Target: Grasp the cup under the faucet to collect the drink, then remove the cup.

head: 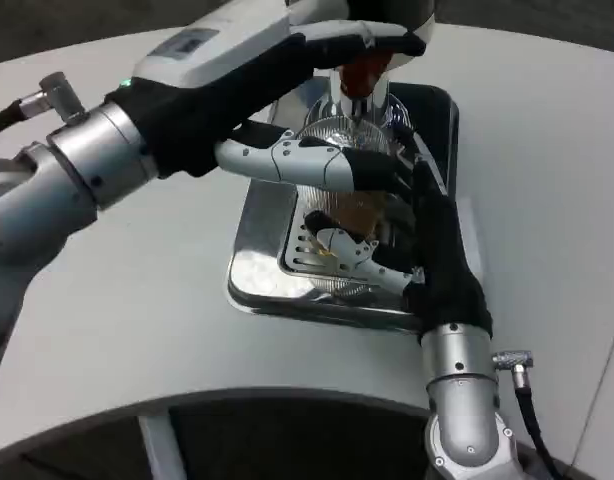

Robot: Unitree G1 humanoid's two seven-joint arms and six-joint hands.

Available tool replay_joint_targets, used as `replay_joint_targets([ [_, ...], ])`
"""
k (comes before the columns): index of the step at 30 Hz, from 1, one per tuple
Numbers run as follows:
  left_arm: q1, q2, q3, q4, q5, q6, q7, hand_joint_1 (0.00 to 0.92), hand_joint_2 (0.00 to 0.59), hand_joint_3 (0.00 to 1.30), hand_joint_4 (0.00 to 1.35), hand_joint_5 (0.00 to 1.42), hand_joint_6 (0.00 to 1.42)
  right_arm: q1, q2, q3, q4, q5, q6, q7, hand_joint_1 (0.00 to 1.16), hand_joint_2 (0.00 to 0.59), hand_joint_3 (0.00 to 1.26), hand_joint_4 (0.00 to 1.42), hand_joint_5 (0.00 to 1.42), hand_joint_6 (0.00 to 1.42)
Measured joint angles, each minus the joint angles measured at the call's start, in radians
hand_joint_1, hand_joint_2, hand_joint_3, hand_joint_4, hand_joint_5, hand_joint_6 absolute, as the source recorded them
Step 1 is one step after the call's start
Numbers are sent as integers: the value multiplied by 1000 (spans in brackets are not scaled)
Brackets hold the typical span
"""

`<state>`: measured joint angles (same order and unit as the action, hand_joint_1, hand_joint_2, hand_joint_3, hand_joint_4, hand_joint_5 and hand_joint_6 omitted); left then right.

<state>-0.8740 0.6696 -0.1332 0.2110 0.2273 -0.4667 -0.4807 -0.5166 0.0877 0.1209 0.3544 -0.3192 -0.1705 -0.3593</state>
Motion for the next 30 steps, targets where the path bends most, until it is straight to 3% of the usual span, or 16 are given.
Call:
replay_joint_targets([
  [30, -9, -9, -4, 21, 4, -6, 8, 0, 19, 322, 164, 231, 0, -80, -24, -17, 109, 15, -31, 8, 810, 159, 0, 105, 112, 165],
])
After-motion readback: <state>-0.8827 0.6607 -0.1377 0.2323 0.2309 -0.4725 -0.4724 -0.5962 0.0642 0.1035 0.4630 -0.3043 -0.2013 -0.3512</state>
